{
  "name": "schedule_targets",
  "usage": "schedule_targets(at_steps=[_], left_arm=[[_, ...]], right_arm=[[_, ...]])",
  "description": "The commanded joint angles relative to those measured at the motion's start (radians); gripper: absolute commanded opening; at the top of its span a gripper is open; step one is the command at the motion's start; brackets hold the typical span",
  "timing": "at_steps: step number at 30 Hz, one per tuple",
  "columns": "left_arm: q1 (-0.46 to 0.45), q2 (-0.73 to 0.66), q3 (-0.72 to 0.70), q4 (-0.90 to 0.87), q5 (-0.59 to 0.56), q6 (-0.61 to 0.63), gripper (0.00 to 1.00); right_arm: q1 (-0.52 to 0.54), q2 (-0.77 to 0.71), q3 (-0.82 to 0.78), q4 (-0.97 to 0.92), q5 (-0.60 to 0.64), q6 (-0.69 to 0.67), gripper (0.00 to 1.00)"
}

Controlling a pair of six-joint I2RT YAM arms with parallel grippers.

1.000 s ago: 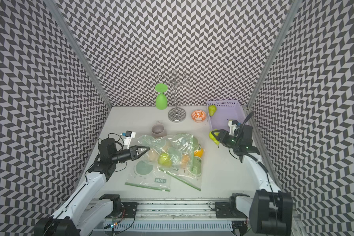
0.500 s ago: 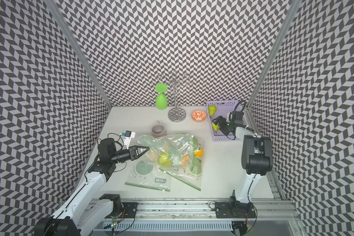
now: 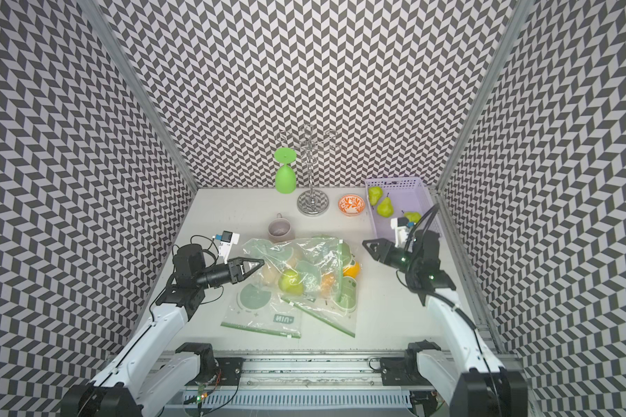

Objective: Open the zip-top bag and take out the pear
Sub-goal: Pick up the pear from the zipper food storage bag.

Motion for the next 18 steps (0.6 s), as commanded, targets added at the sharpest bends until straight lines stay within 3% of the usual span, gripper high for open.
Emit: schedule_targets(at_steps=[1,4,8,18], left_arm=[[0.006,-0.001,-0.010,0.026,0.019,0.011,0.00],[0.004,-0.002,-0.009,0.024,0.017,0.011,0.00],[0.005,-0.007,-0.007,0.019,0.013,0.014,0.00],[0.001,-0.013,-0.006,0.012,0.008,0.016,0.00]], right_arm=[[0.127,-0.135,-0.157,0.187,-0.015,0.180,0.41],[0.188,-0.195,-0.245,0.260,-0.001,0.236,0.32],[0.234,-0.191,-0.263,0.260,0.010,0.214,0.31],[0.274,-0.040,-0.241,0.390,-0.073,0.200,0.25]])
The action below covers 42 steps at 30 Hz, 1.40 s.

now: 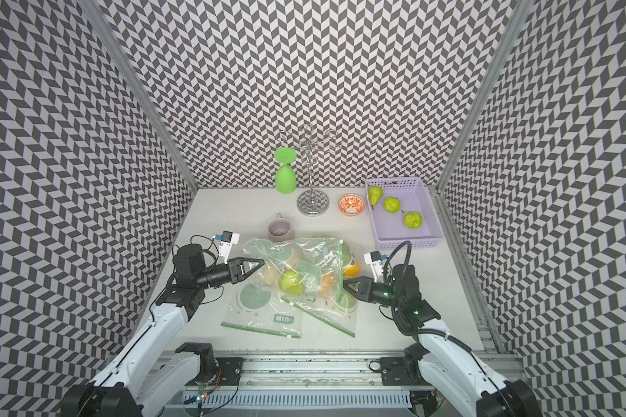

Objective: Open the zip-top bag and take out the pear
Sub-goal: Pick up the pear from the zipper food storage bag.

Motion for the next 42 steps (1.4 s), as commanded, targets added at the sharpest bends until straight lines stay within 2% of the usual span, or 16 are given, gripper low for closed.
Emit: schedule_targets(at_steps=[1,9,18,20,26,31,36,42], left_arm=[[0.001,-0.012,-0.006,0.012,0.008,0.016,0.00],[-0.008,-0.013,-0.011,0.024,0.008,0.000,0.00],[-0.052,-0.029,0.010,0.044,-0.002,-0.058,0.00],[-0.079,-0.034,0.028,0.045,-0.011,-0.076,0.00],[-0.184,-0.061,0.098,0.045,-0.059,-0.150,0.00],[-0.265,-0.074,0.175,0.061,-0.101,-0.219,0.00],[-0.346,-0.059,0.233,0.065,-0.154,-0.245,0.00],[-0.374,-0.026,0.228,0.074,-0.180,-0.237,0.00]], right_arm=[[0.043,0.031,0.030,0.132,-0.042,0.010,0.24],[0.224,0.131,0.026,0.252,-0.024,0.031,0.28],[0.261,0.304,0.030,0.398,-0.042,0.009,0.36],[0.262,0.339,0.036,0.409,-0.047,-0.007,0.41],[0.246,0.374,0.068,0.369,-0.050,-0.090,0.70],[0.217,0.370,0.071,0.410,-0.121,-0.129,0.86],[0.210,0.350,0.093,0.389,-0.154,-0.198,0.92],[0.203,0.364,0.106,0.365,-0.163,-0.224,0.96]])
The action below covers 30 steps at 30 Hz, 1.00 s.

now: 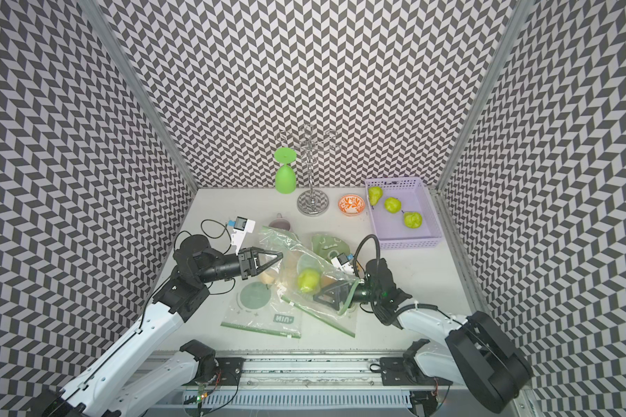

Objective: Open the zip-top bag and take out the pear
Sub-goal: Pick up the pear from the zipper food storage bag.

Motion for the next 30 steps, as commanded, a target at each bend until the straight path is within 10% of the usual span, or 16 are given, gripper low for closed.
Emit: schedule_targets(at_steps=[1,30], left_arm=[[-0.007,0.014,-0.010,0.040,-0.026,-0.012,0.00],[-0.004,0.019,-0.206,0.200,-0.008,-0.023,0.00]], right_arm=[[-0.004,0.012,0.029,0.022,-0.028,-0.048,0.96],[0.098,0.253,0.253,-0.288,0.279,-0.180,0.99]])
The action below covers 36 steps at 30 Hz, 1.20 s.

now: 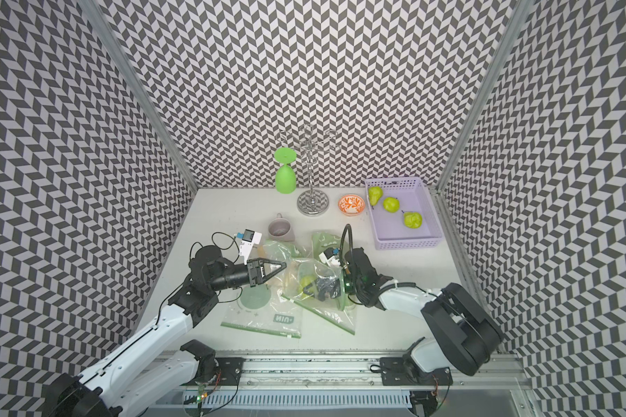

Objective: Open the zip-top bag and take out the pear
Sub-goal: Pick up the pear from the zipper food storage bag.

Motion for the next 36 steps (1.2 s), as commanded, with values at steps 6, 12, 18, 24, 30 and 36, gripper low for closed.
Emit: schedule_targets(at_steps=[6,12,18,24,30,36], left_arm=[[-0.002,-0.012,-0.035,0.086,0.037,-0.021,0.00],[0.013,-0.044,-0.056,0.082,0.052,-0.026,0.00],[0.093,-0.067,-0.058,0.064,0.096,-0.024,0.00],[0.241,-0.048,-0.016,0.016,0.135,0.016,0.00],[0.343,0.012,0.023,0.004,0.154,0.048,0.00],[0.385,0.050,0.047,0.015,0.154,0.058,0.00]], right_arm=[[0.072,0.064,0.092,-0.060,0.145,-0.025,0.98],[0.085,0.054,0.119,-0.106,0.220,-0.005,0.72],[0.085,-0.066,0.108,-0.160,0.213,0.006,0.54],[0.055,-0.216,0.097,-0.292,0.168,0.022,0.55],[-0.089,-0.374,0.113,-0.437,0.133,0.058,0.53],[-0.313,-0.496,0.092,-0.398,0.063,0.136,0.48]])
